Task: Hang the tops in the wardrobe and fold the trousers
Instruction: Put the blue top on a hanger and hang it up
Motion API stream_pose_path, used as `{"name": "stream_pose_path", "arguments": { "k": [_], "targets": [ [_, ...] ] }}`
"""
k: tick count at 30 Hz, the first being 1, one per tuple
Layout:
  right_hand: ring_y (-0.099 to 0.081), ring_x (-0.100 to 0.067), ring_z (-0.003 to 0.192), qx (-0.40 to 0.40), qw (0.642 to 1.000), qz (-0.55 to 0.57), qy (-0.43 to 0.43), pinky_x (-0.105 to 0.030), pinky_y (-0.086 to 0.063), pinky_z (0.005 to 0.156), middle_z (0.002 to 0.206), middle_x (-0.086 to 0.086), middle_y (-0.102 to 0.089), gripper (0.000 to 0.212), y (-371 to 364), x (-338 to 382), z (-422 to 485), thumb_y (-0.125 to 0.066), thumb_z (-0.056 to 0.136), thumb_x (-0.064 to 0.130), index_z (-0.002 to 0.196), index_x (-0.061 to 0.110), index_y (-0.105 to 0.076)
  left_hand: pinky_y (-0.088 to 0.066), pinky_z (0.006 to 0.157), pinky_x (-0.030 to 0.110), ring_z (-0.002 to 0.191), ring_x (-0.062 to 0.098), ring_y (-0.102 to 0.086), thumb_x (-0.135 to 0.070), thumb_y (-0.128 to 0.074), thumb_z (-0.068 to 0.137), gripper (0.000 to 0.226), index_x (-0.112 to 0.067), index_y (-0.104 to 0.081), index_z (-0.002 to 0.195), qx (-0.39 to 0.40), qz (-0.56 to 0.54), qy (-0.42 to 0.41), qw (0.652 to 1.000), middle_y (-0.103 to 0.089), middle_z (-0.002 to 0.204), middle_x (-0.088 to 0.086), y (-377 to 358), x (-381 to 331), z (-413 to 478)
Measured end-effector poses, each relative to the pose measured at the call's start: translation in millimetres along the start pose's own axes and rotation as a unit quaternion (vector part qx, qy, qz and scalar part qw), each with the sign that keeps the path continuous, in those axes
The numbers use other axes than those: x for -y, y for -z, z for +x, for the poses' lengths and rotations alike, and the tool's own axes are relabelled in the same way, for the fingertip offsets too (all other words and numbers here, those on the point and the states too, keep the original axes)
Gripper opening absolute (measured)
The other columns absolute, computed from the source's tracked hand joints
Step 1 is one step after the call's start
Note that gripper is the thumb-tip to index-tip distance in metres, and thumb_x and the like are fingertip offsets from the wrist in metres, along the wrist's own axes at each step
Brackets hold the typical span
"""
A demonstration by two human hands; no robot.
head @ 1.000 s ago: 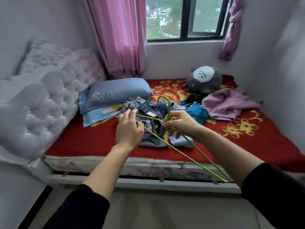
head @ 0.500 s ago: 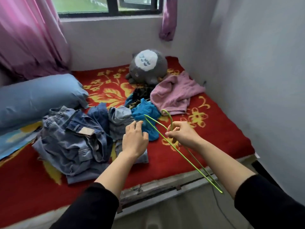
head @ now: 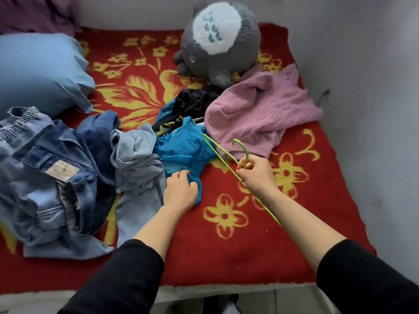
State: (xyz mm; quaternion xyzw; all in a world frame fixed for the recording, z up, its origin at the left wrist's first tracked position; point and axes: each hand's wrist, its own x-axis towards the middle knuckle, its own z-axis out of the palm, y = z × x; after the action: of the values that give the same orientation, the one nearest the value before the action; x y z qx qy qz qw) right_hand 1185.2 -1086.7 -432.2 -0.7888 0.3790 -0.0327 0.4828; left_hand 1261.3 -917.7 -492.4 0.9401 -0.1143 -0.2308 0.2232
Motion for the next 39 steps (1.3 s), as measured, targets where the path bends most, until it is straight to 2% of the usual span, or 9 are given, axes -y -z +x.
{"name": "stream_pose_path", "arguments": {
  "k": [6,13,15,20,22,25,31,34,39],
  "targets": [
    [-0.041,-0.015,0.058,-0.035,0.999,0.000,0.039,-0.029,-0.034,0.059,0.058,0.004,-0.043,0.004,-38,-8,92,-0.056,0.076,-0.001,0.075,0.002,-0.059,-0.030,0.105,0.044,0.135,0.028,-0.026,-0.023,-0.039,0.095,0.045,-0.014,-0.040,0.140,-0.042,0.031,0.067,0.996,-0.039,0.145,0.009,-9,10,100],
    [-0.048,-0.020,0.064,-0.020,0.997,-0.003,0.070,-0.030,-0.040,0.064,0.067,-0.006,-0.054,0.018,-82,-35,166,-0.057,0.080,0.003,0.070,0.018,-0.056,-0.025,0.110,0.044,0.141,0.029,-0.015,-0.021,-0.038,0.099,0.055,-0.008,-0.020,0.148,-0.064,0.141,0.081,0.985,-0.023,0.154,0.010,-20,48,201],
    [-0.049,-0.022,0.065,-0.018,0.996,-0.025,0.080,-0.032,-0.039,0.065,0.069,-0.008,-0.055,0.019,-87,-39,178,-0.057,0.080,0.003,0.071,0.020,-0.056,-0.028,0.106,0.042,0.137,0.030,-0.022,-0.026,-0.041,0.098,0.049,-0.005,-0.032,0.141,-0.042,0.194,0.082,0.977,-0.036,0.145,0.014,-25,57,214],
    [-0.052,-0.021,0.070,0.007,0.998,-0.031,0.053,-0.030,-0.037,0.066,0.073,-0.009,-0.060,0.012,-97,-40,190,-0.061,0.080,0.007,0.073,0.017,-0.062,-0.045,0.081,0.041,0.075,0.034,-0.055,-0.011,-0.071,0.078,0.016,-0.008,-0.057,0.083,-0.122,0.264,-0.114,0.950,-0.058,0.074,0.011,-28,64,200],
    [-0.051,-0.017,0.068,0.059,0.998,-0.021,0.023,-0.029,-0.037,0.065,0.070,-0.003,-0.059,0.009,-108,-38,191,-0.066,0.083,0.020,0.077,0.013,-0.065,-0.042,0.051,0.034,0.062,0.031,-0.054,-0.012,-0.077,0.072,0.024,-0.009,-0.054,0.070,-0.132,0.204,-0.170,0.955,-0.050,0.064,0.007,-30,62,178],
    [-0.049,-0.013,0.071,0.152,0.988,-0.022,-0.033,-0.027,-0.036,0.067,0.076,0.001,-0.055,0.044,-132,-30,185,-0.068,0.079,0.054,0.091,0.012,-0.067,-0.035,0.039,0.030,0.061,0.025,-0.056,-0.030,-0.059,0.085,0.023,-0.013,-0.054,0.069,-0.127,0.157,-0.209,0.957,-0.047,0.065,0.002,-34,54,150],
    [-0.049,-0.031,0.073,0.083,0.994,-0.068,-0.034,-0.031,-0.027,0.061,0.068,-0.010,-0.053,0.034,-162,-22,185,-0.067,0.082,0.023,0.059,0.015,-0.043,-0.047,0.046,0.034,0.062,0.027,-0.060,-0.034,-0.046,0.089,0.025,-0.016,-0.063,0.087,-0.076,0.066,-0.252,0.962,-0.053,0.070,0.001,-44,33,132],
    [-0.061,-0.037,0.084,0.023,0.998,-0.053,-0.037,-0.035,-0.039,0.069,0.083,-0.020,-0.066,0.019,-153,-25,190,-0.063,0.087,0.020,0.075,0.006,-0.062,-0.051,0.073,0.038,0.093,0.027,-0.063,-0.031,-0.056,0.089,0.027,-0.019,-0.057,0.113,0.007,0.041,-0.148,0.988,-0.065,0.104,0.001,-33,45,129],
    [-0.060,-0.037,0.097,-0.025,0.998,-0.044,-0.026,-0.034,-0.041,0.078,0.099,-0.021,-0.068,0.019,-126,-15,182,-0.056,0.092,0.016,0.097,0.000,-0.065,-0.039,0.073,0.033,0.097,0.024,-0.060,-0.037,-0.052,0.091,0.019,-0.020,-0.060,0.093,0.129,0.307,-0.101,0.938,-0.067,0.098,0.002,5,63,133]
  ]
}}
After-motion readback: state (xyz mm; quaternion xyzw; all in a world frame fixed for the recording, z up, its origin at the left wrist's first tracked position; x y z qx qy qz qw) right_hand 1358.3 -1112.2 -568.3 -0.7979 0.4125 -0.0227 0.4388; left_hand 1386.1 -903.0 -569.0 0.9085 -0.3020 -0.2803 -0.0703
